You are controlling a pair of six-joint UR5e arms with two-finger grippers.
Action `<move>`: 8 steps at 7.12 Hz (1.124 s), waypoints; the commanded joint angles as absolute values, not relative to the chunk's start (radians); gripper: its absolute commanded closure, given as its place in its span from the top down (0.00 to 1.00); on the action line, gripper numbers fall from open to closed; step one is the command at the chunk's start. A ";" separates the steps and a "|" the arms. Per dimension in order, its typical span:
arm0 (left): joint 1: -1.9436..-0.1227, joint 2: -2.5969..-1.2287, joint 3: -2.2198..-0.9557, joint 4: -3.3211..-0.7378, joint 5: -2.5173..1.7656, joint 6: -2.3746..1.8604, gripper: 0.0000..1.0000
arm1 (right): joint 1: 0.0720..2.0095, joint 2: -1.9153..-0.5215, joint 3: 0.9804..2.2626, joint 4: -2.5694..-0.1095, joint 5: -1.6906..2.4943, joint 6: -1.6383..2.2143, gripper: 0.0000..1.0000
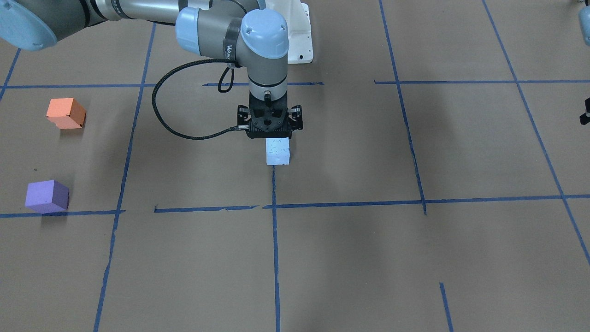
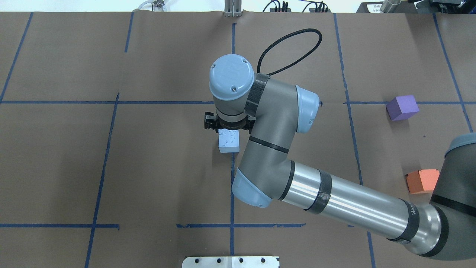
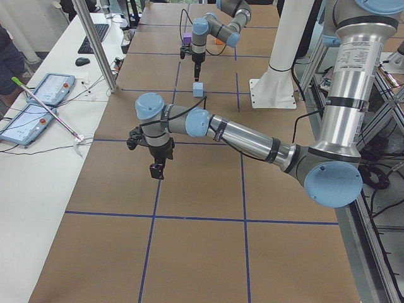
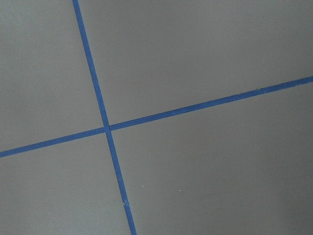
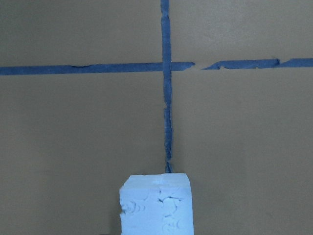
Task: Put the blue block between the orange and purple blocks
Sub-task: 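Close the right gripper on the light blue cube while the left arm withdraws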
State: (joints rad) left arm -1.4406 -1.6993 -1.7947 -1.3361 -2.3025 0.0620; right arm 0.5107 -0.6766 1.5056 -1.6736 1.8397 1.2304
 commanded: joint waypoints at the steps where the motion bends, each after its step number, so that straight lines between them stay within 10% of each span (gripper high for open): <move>1: -1.440 -1.698 -1.795 -1.336 -2.303 0.061 1.00 | 0.499 -0.670 1.409 -1.561 1.822 1.236 0.99; 6: -1.440 -1.690 -1.796 -1.336 -2.304 0.058 1.00 | 0.465 -0.653 1.345 -1.559 1.796 1.230 0.97; 8: -1.440 -1.689 -1.795 -1.336 -2.304 0.058 1.00 | 0.465 -0.647 1.345 -1.560 1.801 1.233 0.46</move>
